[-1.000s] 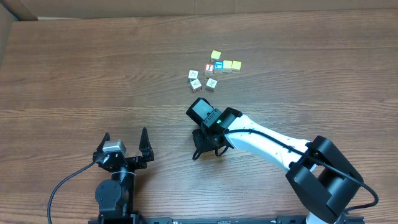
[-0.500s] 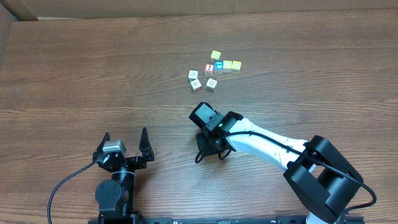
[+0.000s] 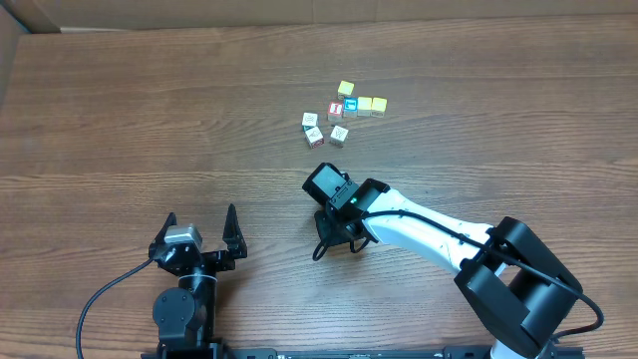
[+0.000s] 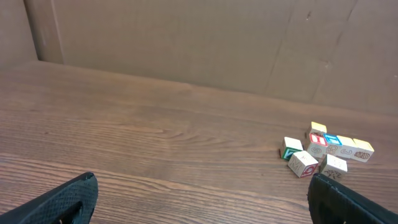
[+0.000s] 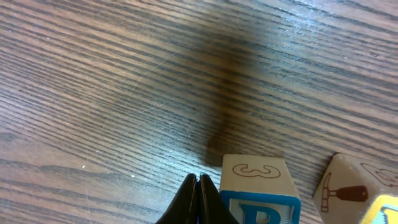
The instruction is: Flip 5 blocks
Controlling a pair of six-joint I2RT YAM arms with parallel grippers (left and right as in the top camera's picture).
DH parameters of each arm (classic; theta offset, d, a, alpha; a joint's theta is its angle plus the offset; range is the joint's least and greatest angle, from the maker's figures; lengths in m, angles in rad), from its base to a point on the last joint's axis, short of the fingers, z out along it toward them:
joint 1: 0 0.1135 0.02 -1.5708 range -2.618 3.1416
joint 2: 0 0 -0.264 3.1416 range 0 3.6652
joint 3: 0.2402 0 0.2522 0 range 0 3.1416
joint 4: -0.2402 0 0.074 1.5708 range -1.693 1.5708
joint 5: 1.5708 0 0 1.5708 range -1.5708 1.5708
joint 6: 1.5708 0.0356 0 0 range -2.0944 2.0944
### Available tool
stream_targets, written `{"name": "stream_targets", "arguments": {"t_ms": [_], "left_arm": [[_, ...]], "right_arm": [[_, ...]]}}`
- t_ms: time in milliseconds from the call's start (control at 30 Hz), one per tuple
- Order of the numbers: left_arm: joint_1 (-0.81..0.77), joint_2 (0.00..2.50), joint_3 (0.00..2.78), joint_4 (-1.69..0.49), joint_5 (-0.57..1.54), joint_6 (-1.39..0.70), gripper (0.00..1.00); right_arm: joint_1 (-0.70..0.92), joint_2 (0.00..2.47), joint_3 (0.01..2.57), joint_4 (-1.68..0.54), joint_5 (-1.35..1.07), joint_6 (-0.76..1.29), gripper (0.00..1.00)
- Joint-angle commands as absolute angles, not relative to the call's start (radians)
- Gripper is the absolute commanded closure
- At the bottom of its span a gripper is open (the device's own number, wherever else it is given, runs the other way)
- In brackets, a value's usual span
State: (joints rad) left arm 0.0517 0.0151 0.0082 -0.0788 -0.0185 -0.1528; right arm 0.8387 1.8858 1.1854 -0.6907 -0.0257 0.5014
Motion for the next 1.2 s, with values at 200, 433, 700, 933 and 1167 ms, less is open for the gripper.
{"name": "stream_targets", "arguments": {"t_ms": [200,433,700,933,1167], "left_arm": [[0.046,0.004,0.005,-0.077,-0.007,-0.134,0.00],[0.046,0.004,0.005,-0.077,-0.007,-0.134,0.00],[0.046,0.004,0.005,-0.077,-0.007,-0.134,0.00],[0.046,0.004,0.005,-0.077,-0.007,-0.134,0.00],[0.046,0.004,0.005,-0.077,-0.007,-0.134,0.00]], "right_arm": [[0.840,1.875,1.183,-0.682,0.033,0.508,0.96],[0.840,1.875,1.183,-0.674,0.050,0.508,0.96],[0.840,1.875,1.183,-0.671,0.083,0.508,0.96],[0.840,1.875,1.183,-0.655,0.105,0.509,0.96],[0.840,1.875,1.183,-0.656,0.116,0.509,0.96]]}}
